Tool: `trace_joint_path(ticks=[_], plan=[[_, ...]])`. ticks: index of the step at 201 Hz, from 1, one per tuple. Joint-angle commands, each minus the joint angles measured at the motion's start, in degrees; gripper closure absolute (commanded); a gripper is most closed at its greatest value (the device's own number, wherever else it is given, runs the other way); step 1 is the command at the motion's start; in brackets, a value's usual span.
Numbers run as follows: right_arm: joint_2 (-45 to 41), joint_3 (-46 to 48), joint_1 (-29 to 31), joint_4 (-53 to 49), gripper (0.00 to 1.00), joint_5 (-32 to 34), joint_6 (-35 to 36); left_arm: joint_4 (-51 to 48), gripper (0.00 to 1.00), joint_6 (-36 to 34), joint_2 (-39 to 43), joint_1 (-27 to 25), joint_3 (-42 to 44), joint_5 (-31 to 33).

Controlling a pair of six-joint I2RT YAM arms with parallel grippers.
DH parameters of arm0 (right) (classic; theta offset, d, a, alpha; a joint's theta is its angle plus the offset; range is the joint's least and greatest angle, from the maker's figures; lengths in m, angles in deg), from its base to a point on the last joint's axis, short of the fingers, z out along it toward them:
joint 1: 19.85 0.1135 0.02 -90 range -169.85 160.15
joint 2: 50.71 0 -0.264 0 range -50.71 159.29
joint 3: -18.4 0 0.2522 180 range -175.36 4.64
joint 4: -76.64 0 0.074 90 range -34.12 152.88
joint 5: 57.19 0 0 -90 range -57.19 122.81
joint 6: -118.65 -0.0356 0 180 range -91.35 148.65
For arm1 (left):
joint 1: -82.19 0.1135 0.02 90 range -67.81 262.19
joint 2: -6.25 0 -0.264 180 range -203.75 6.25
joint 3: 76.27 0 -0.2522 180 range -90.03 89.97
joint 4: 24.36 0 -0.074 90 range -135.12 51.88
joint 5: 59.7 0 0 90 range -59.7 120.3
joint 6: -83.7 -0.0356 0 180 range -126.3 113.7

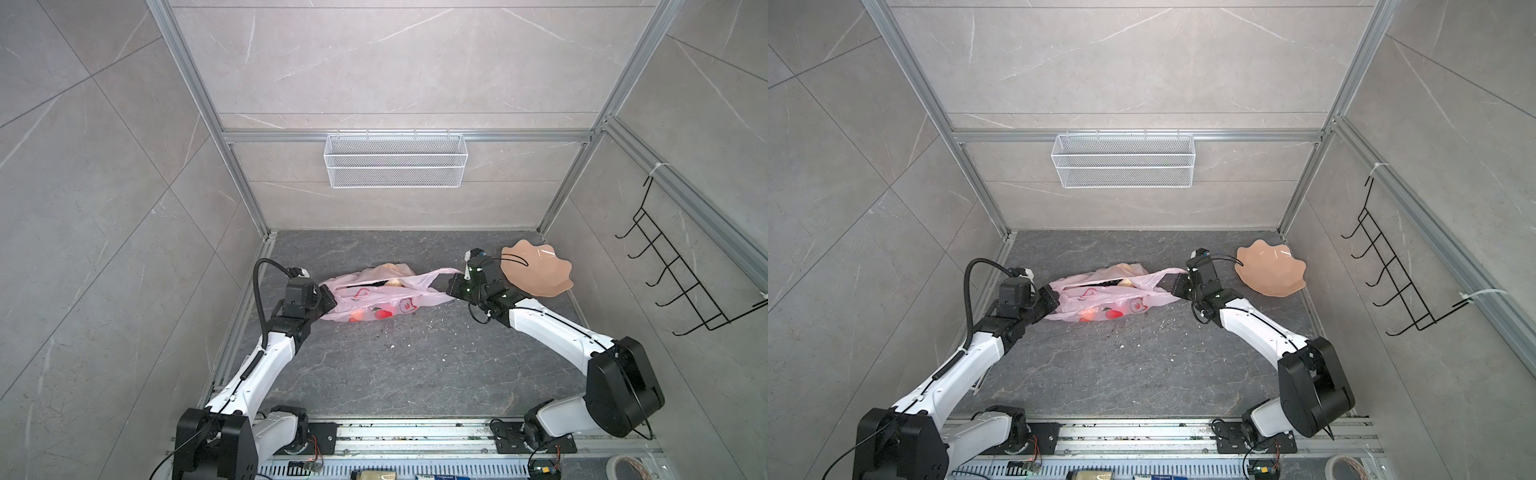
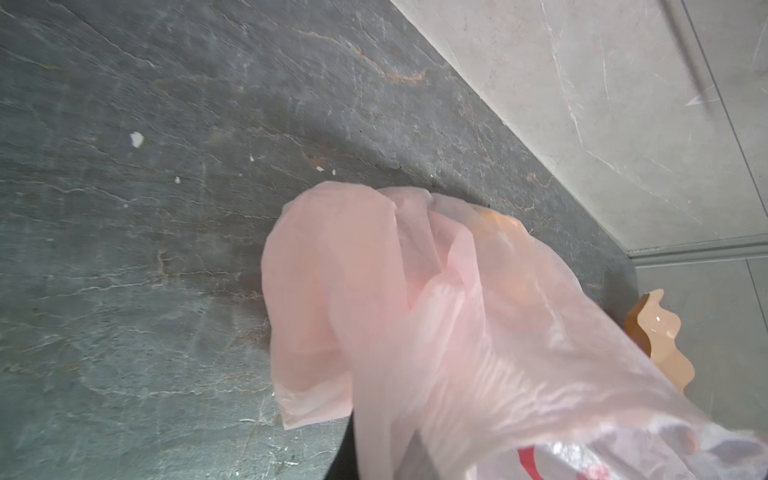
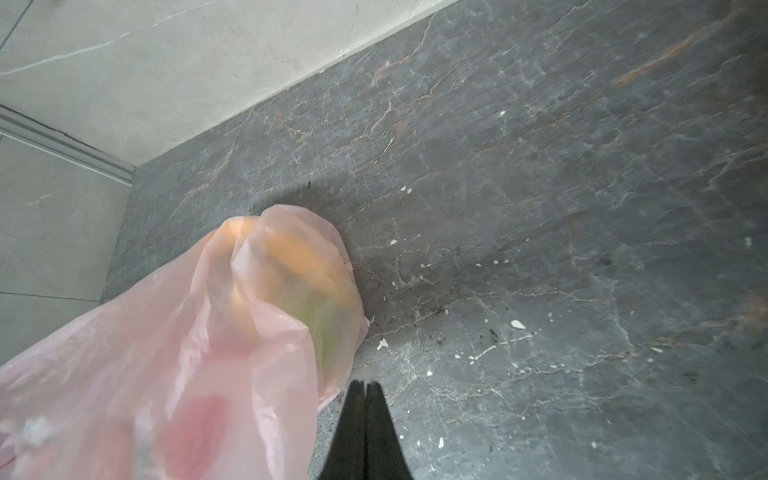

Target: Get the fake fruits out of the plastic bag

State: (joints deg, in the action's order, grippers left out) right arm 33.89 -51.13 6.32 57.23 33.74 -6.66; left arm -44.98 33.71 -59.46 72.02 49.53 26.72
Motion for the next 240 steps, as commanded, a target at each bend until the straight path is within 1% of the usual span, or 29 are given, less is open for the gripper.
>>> trace_joint_path(ticks=[1,5,9,18,23,30,33,34,38,39,42,43,55,64,74,93,107,119,137,145,151,163,175,183,207,240], plan=[[1.8,-2.6,2.8,-1.9,0.97,-0.4,3.4,1.9,1.00,-3.3,-2.0,-2.6,-2.6,-1.5],[1.9,-3.1,3.3,-2.8,0.93,0.4,3.9,1.5,1.00,-3.9,-2.2,-3.4,-3.0,-0.9],[1.9,-3.6,3.8,-3.7,0.87,1.2,4.3,1.0,1.00,-4.5,-2.4,-4.1,-3.4,-0.3],[1.5,-4.4,4.5,-5.8,0.68,3.0,5.1,0.2,1.00,-5.4,-2.6,-5.4,-4.3,0.8],[1.3,-4.7,4.7,-6.9,0.59,3.8,5.3,-0.2,1.00,-5.7,-2.6,-5.9,-4.6,1.4],[0.5,-5.0,4.9,-7.9,0.49,5.0,5.8,-0.6,1.00,-6.0,-2.5,-6.4,-4.8,2.2],[0.2,-5.1,5.0,-8.6,0.47,5.5,6.0,-0.7,1.00,-6.0,-2.5,-6.5,-4.9,2.5],[-0.1,-5.2,5.0,-9.0,0.45,5.8,6.2,-0.7,1.00,-6.1,-2.4,-6.5,-4.8,2.6],[-0.5,-5.4,5.2,-9.7,0.41,6.6,6.4,-0.7,1.00,-6.2,-2.3,-6.5,-4.8,2.9],[-0.7,-5.7,5.3,-10.3,0.39,7.1,6.7,-0.8,1.00,-6.2,-2.2,-6.5,-4.8,2.9],[-1.0,-5.8,5.5,-10.8,0.37,7.6,6.8,-0.8,1.00,-6.3,-2.2,-6.5,-4.8,3.2],[-1.3,-6.0,5.6,-11.4,0.35,8.2,7.1,-0.8,1.00,-6.3,-2.1,-6.5,-4.8,3.2],[-3.0,-7.0,6.5,-14.8,0.26,11.4,8.6,-1.0,1.00,-6.3,-1.8,-6.5,-4.6,4.1],[-4.5,-8.1,7.8,-17.8,0.20,15.0,10.2,-1.0,1.00,-6.3,-1.5,-6.5,-4.4,4.6],[-5.9,-9.1,8.7,-20.7,0.16,17.8,11.3,-0.8,1.00,-6.2,-1.1,-6.5,-4.1,5.2],[-8.5,-10.2,10.0,-24.0,0.12,19.5,13.2,-0.1,1.00,-6.1,-0.7,-6.5,-3.4,5.3],[-9.8,-11.6,11.3,-26.1,0.12,20.3,14.1,0.1,1.00,-6.1,-0.5,-6.5,-3.2,5.3],[-10.2,-13.9,14.3,-28.3,0.12,22.2,14.8,0.0,1.00,-6.3,-0.4,-6.5,-3.3,5.3],[-9.2,-18.7,20.1,-31.6,0.14,27.4,15.4,-0.5,1.00,-6.7,-0.5,-6.5,-3.7,5.3],[-8.3,-20.8,21.9,-32.2,0.17,27.7,15.6,-0.6,1.00,-6.8,-0.4,-6.6,-3.7,5.3],[-7.2,-22.3,22.5,-32.3,0.19,25.9,15.7,-0.5,1.00,-6.8,-0.2,-6.6,-3.7,5.3],[-4.3,-24.8,22.9,-31.4,0.22,19.3,15.7,-0.6,1.00,-6.9,0.0,-6.7,-3.5,5.3],[-0.3,-27.3,22.9,-31.2,0.23,16.9,14.8,-0.4,1.00,-6.9,0.2,-6.7,-3.2,5.5],[2.9,-29.4,22.9,-31.9,0.23,17.2,14.5,-0.4,1.00,-6.9,0.4,-6.7,-3.1,5.6],[11.9,-36.2,22.9,-35.0,0.23,21.2,13.3,-0.4,1.00,-7.0,0.7,-6.8,-2.7,5.7],[19.5,-42.0,22.8,-36.7,0.23,24.6,13.4,-0.6,1.00,-7.1,0.7,-6.8,-2.8,5.1]])
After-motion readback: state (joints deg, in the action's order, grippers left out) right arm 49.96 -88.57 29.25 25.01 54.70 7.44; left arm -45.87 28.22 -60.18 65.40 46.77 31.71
